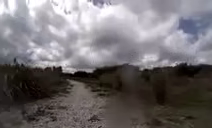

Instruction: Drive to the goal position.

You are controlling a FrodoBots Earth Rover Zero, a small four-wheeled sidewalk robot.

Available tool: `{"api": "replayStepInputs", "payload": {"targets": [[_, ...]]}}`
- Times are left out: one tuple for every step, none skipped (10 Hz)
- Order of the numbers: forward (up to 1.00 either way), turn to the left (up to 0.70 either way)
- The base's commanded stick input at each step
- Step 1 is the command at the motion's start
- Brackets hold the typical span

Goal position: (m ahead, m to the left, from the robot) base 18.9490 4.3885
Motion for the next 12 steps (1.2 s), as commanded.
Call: {"api": "replayStepInputs", "payload": {"targets": [[0.69,0.14],[0.69,0.14],[0.69,0.14],[0.69,0.04],[0.69,0.01],[0.69,0.01],[0.69,0.01],[0.69,0.07],[0.69,0.13],[0.69,0.14],[0.69,0.14],[0.69,0.14]]}}
